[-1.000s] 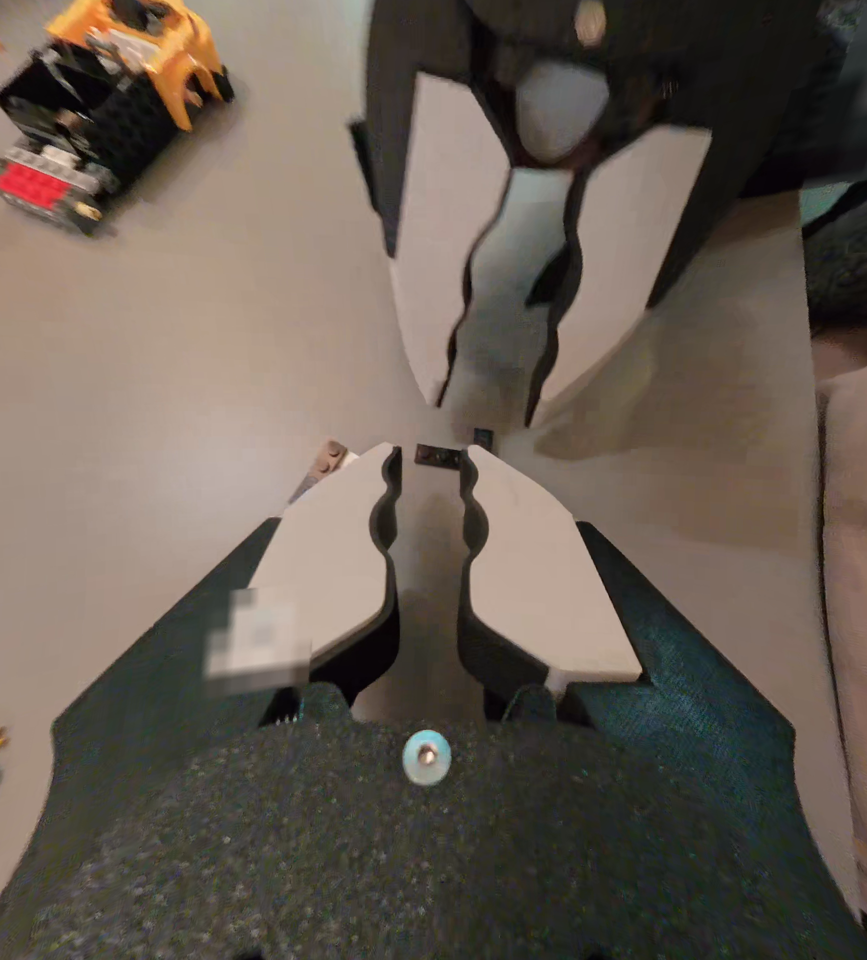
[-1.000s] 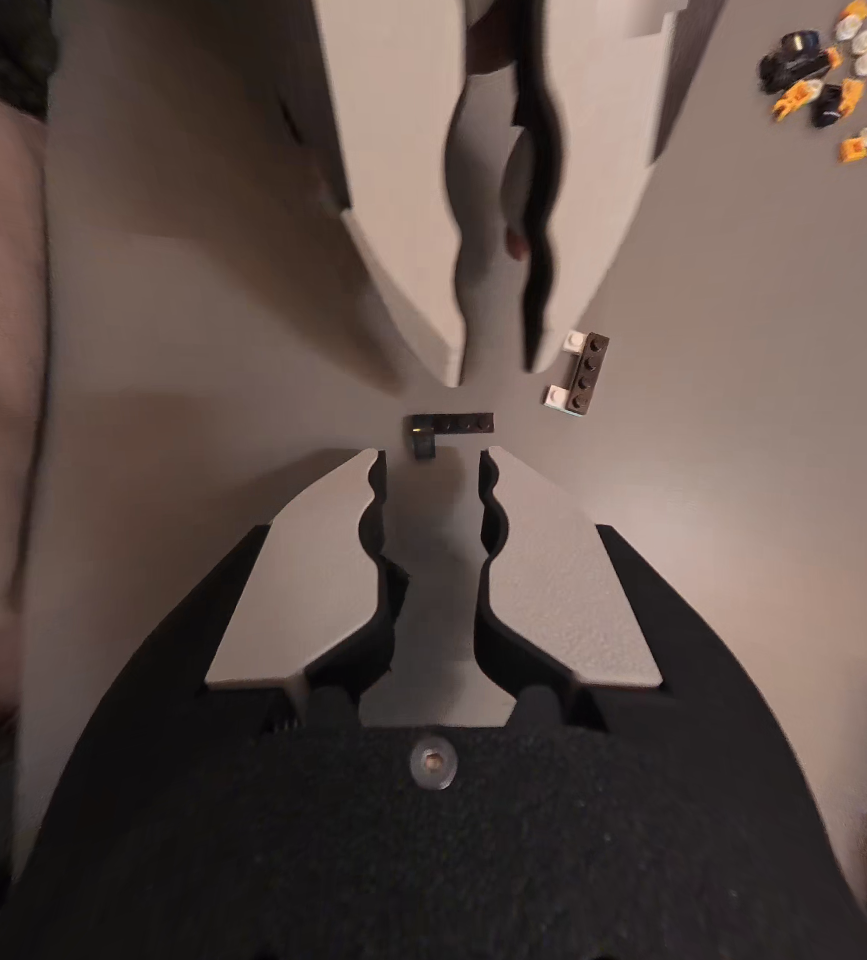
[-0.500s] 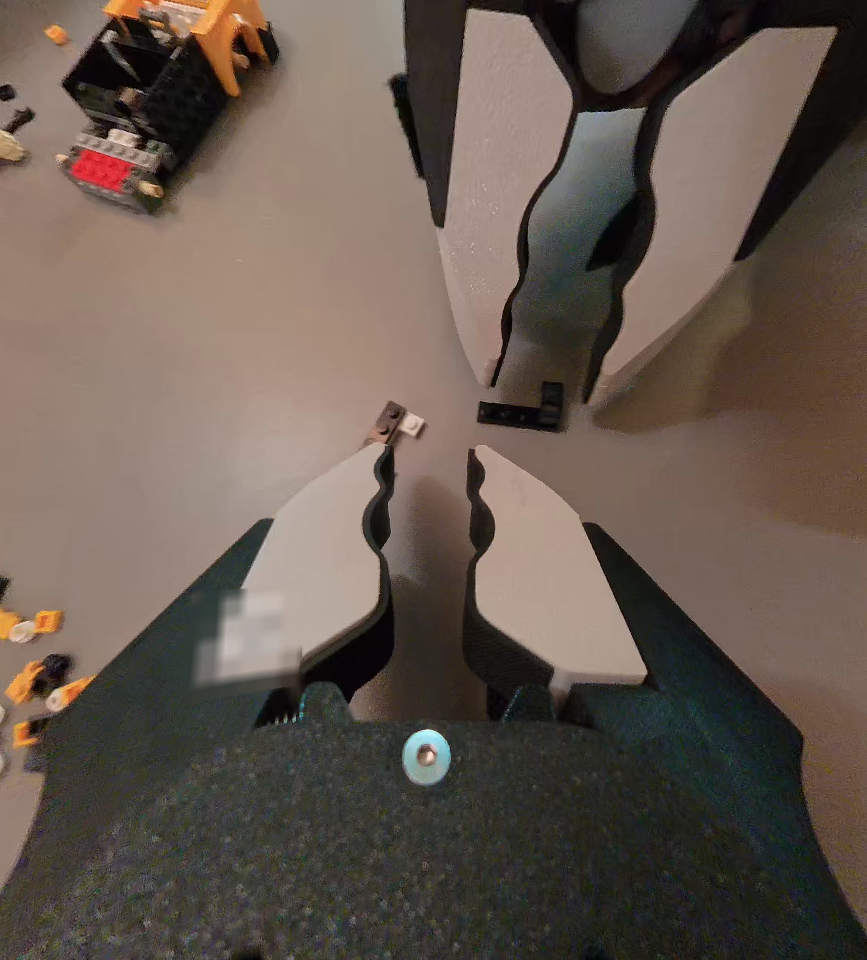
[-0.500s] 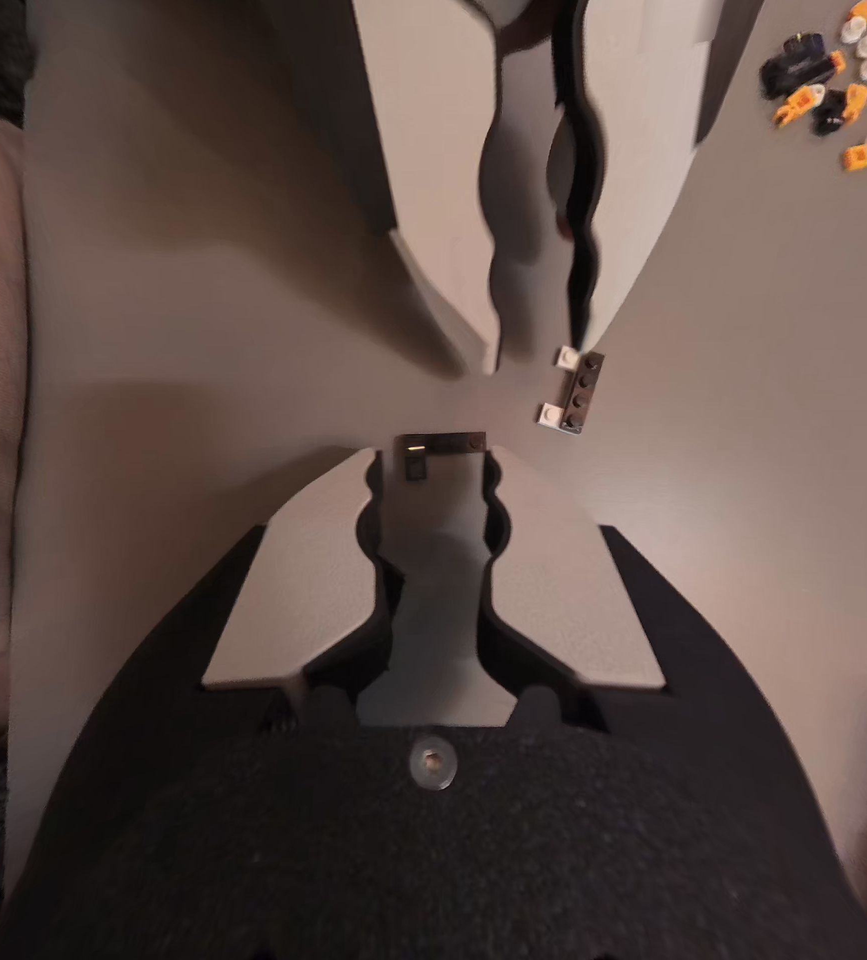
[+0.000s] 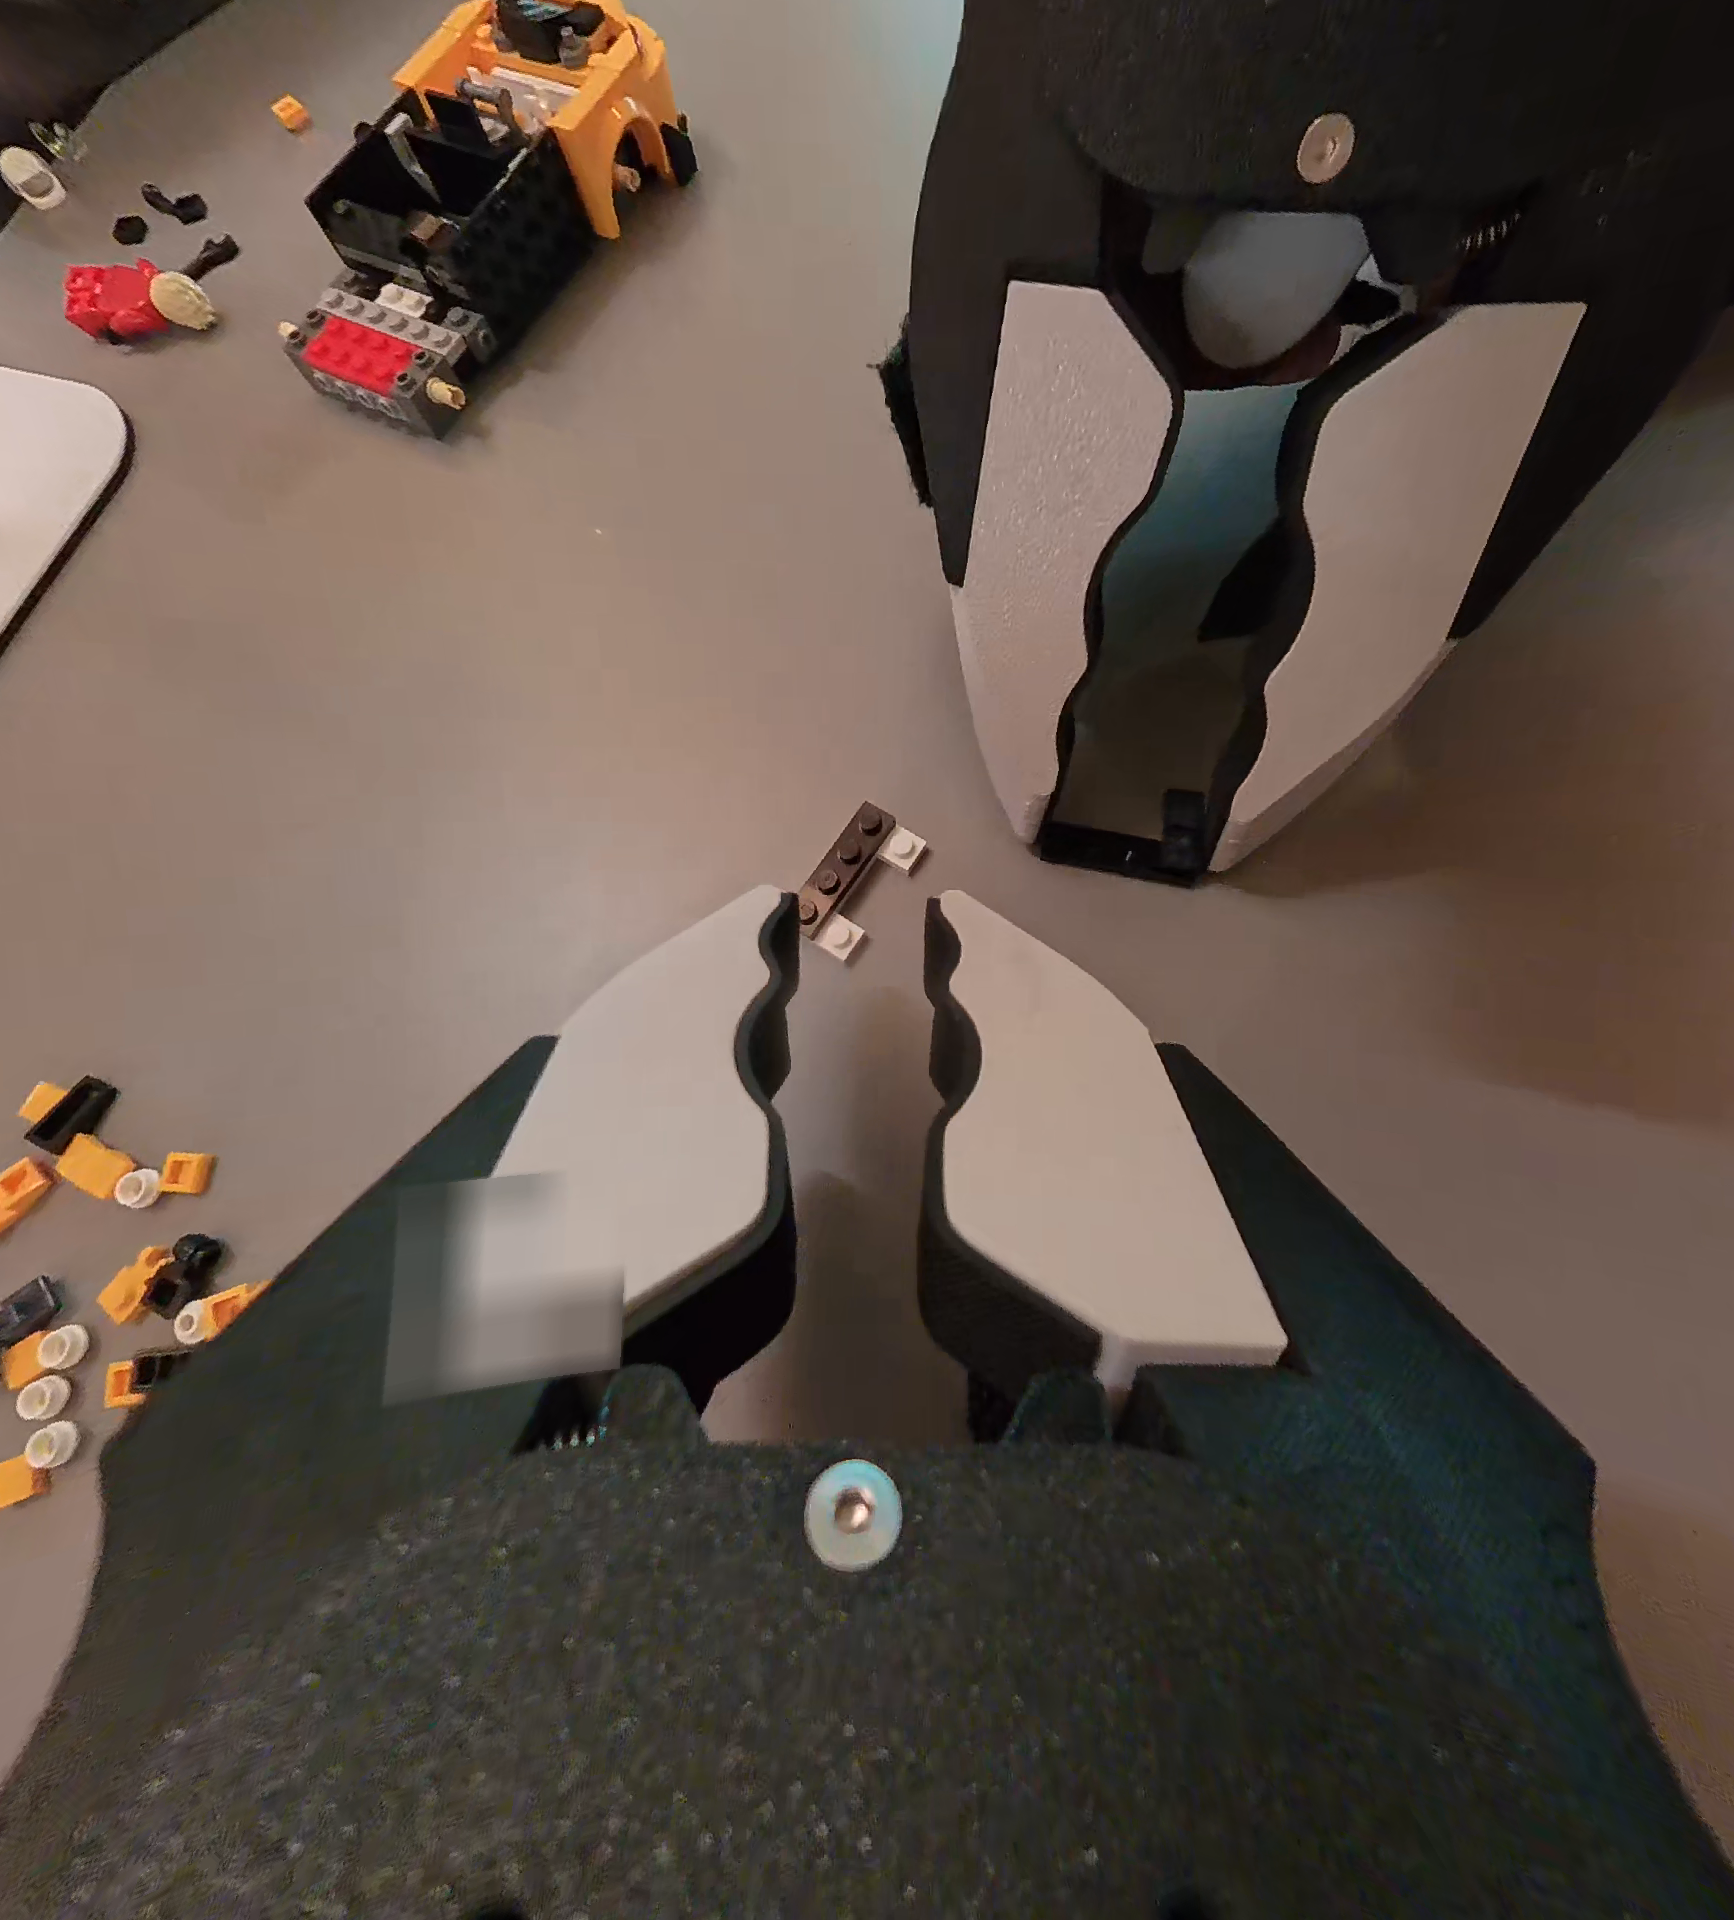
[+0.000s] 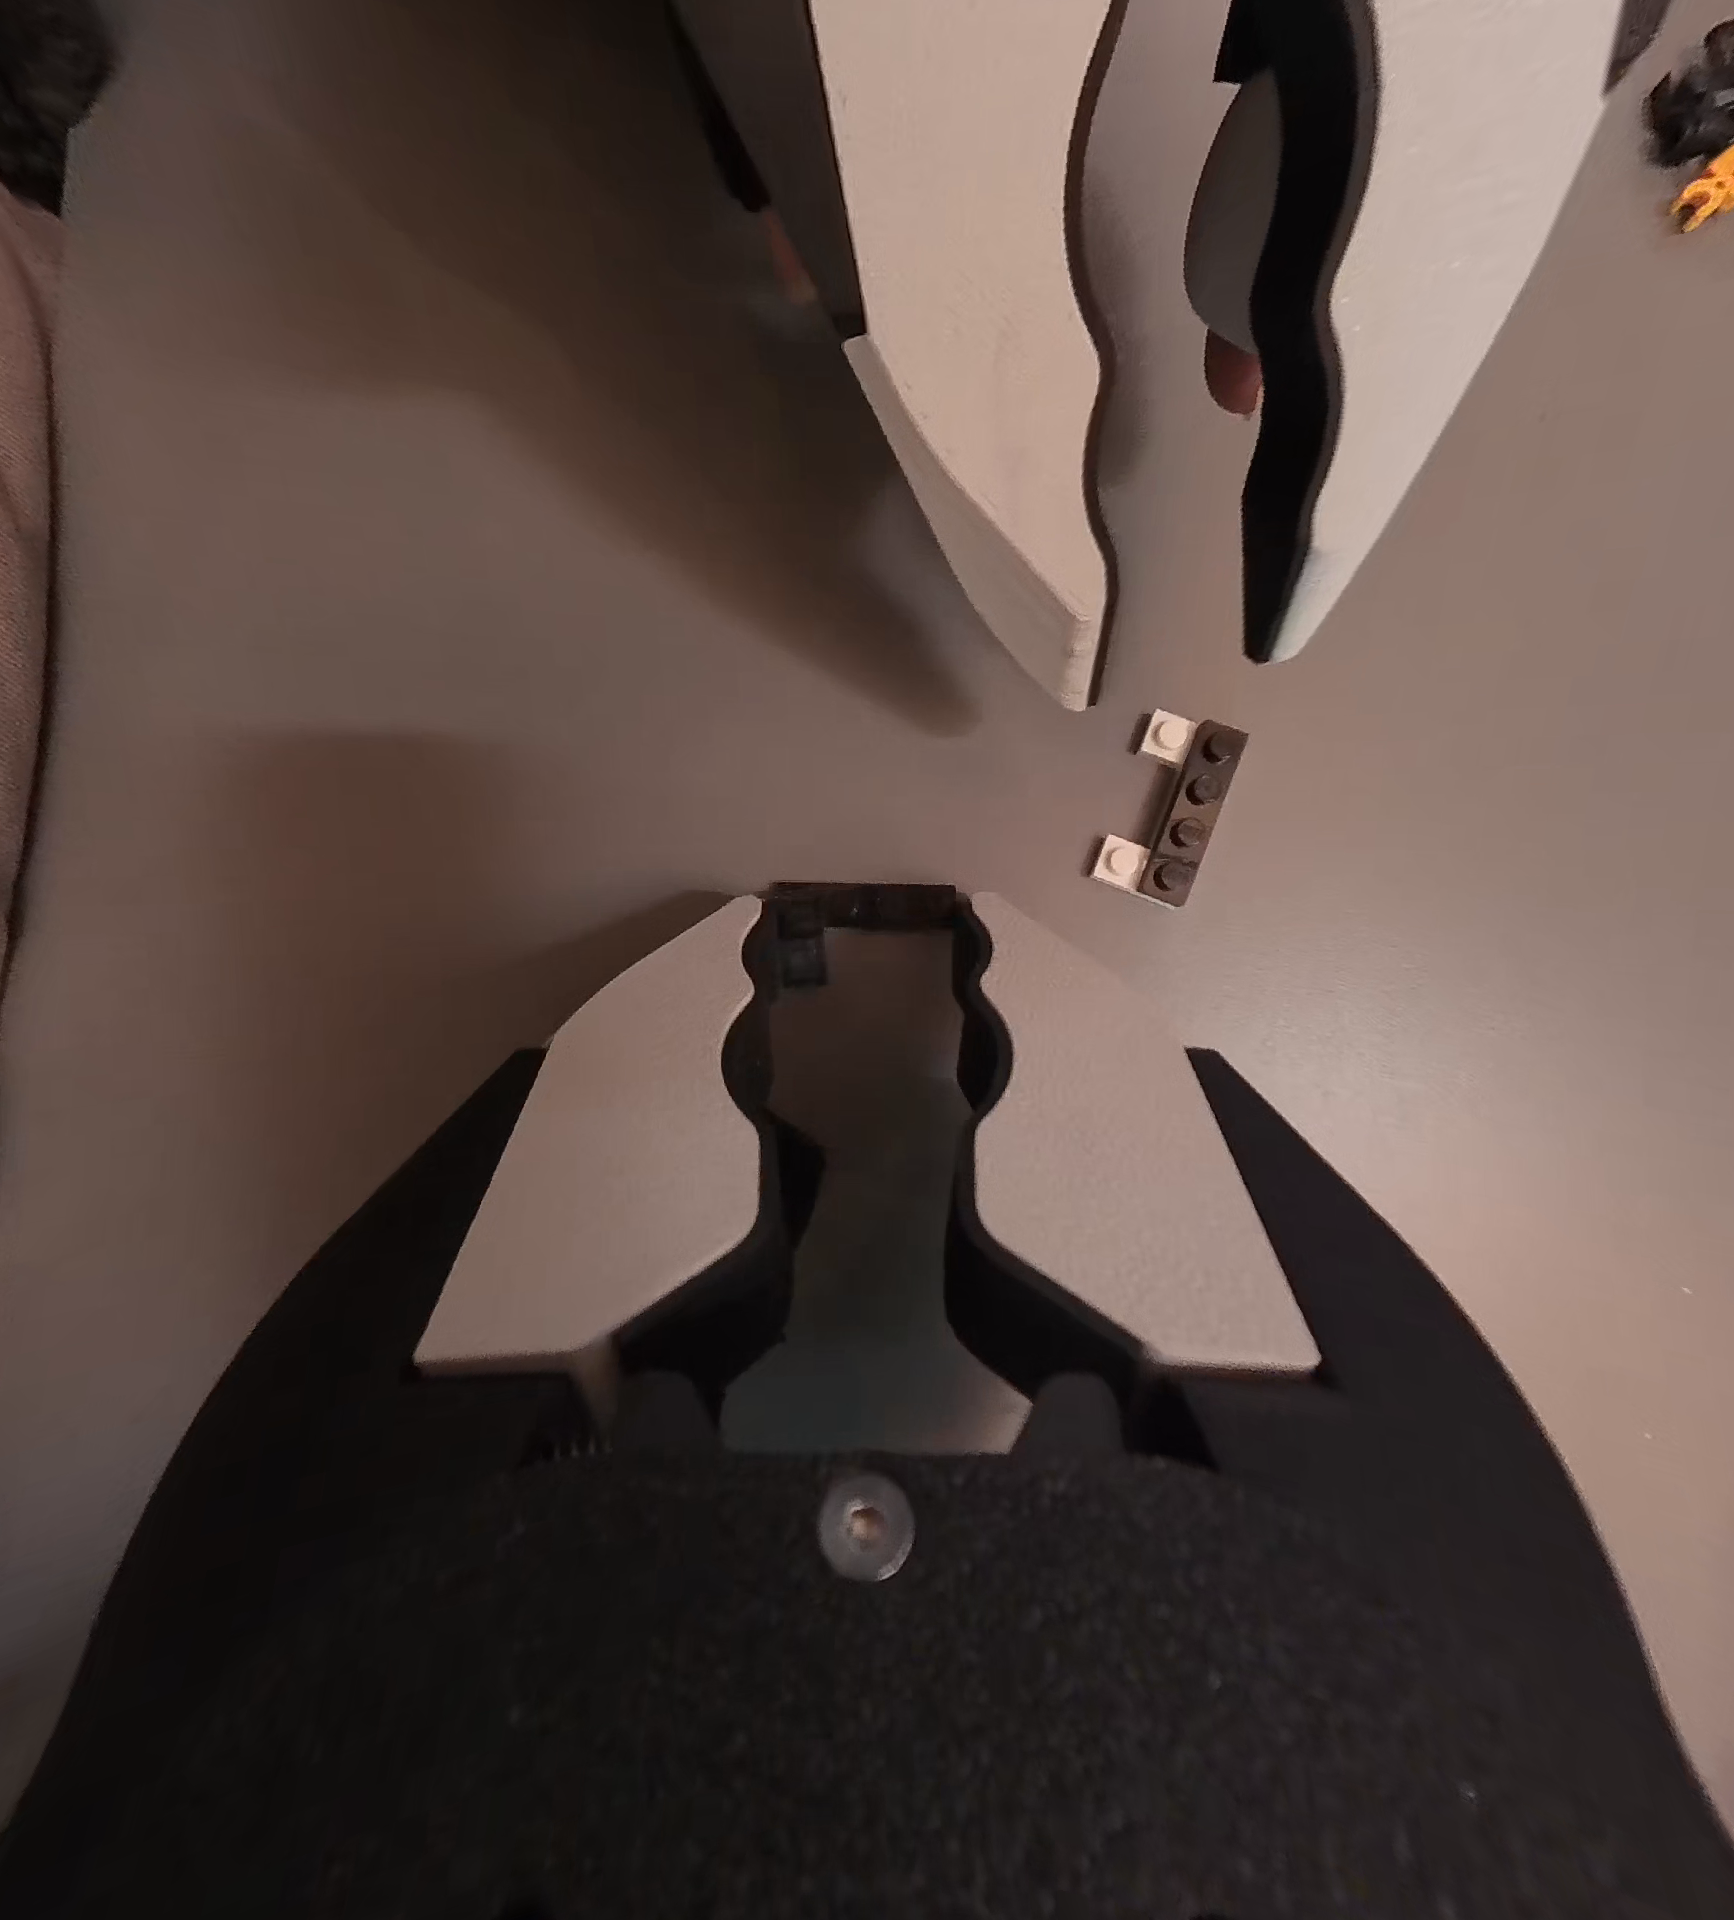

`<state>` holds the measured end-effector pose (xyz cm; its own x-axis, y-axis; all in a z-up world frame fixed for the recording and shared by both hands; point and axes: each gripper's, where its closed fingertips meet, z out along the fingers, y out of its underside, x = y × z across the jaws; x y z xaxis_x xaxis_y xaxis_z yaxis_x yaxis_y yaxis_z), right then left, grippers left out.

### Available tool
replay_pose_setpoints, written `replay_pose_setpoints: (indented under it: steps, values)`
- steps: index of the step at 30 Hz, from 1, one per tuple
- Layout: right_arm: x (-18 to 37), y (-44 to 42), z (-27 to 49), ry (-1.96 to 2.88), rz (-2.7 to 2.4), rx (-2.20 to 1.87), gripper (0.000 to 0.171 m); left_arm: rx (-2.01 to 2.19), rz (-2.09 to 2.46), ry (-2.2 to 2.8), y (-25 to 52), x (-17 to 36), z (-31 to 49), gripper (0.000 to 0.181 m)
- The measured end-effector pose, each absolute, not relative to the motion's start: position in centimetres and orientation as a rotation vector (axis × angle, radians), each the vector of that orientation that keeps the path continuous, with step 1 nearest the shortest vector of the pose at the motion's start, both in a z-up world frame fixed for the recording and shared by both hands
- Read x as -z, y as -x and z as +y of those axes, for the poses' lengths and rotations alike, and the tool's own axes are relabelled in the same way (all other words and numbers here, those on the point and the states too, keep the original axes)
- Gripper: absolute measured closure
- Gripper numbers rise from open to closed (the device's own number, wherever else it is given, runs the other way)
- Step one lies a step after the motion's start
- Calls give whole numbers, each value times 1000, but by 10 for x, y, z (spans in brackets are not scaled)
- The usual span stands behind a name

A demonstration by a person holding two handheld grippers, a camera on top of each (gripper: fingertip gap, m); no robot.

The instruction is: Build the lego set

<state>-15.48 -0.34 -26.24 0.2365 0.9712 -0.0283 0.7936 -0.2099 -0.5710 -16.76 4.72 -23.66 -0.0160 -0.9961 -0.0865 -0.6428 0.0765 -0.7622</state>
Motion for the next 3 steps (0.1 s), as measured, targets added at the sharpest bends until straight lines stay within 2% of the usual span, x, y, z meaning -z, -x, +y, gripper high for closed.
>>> replay_pose_setpoints:
  steps: [1,3]
  values:
    - [262,155,-4,2072,-1616,-546,139,722,1730,1633,167,237,47,159]
    - [261,154,-5,2068,-1613,-573,139,746,1733,1633,166,238,44,159]
